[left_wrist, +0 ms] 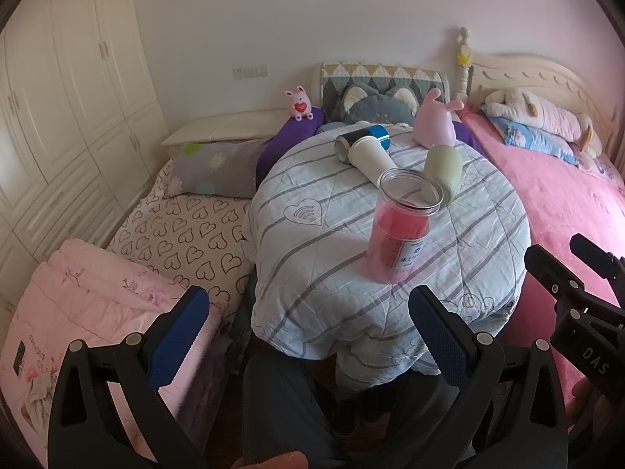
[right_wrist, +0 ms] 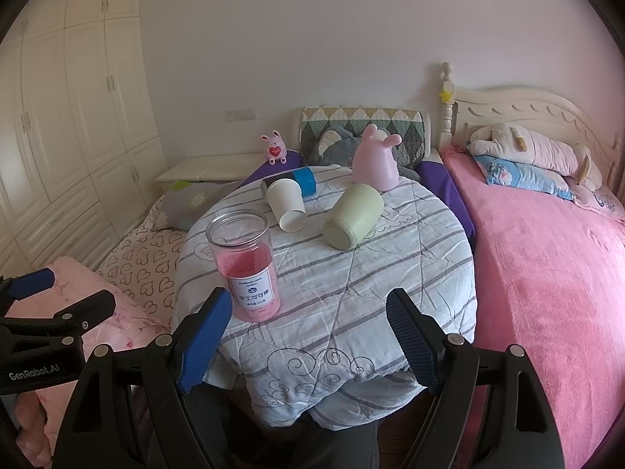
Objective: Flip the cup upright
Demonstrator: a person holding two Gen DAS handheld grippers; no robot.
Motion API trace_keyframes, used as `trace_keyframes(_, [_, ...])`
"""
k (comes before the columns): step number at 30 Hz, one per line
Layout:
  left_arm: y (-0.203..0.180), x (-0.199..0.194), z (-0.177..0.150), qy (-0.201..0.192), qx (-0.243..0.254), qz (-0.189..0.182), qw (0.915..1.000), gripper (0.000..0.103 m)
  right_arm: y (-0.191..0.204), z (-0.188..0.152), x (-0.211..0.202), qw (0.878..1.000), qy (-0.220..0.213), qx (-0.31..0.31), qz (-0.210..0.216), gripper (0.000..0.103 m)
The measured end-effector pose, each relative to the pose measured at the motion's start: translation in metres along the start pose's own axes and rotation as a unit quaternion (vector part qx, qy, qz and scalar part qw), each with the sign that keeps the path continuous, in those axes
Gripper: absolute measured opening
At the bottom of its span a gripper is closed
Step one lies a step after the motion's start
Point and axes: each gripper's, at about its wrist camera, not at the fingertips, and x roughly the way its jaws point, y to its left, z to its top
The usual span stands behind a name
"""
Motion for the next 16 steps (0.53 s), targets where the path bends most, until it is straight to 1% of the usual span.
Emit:
trace_keyframes(10, [0.0009, 0.0006, 0.0010, -0.001, 0.001, 0.001, 1.0000, 0.103, -0.0002, -0.0001, 0.0001, 1.000, 0.001, 0.000, 0.000, 0.083])
trace_keyframes(16, [0.0055, 0.0014, 0.0026, -0.006, -0.001, -0.010, 0.9999, 0.103, -0.0003, -0.0003, -0.0001, 1.000, 0.000, 0.000, 0.000, 0.083])
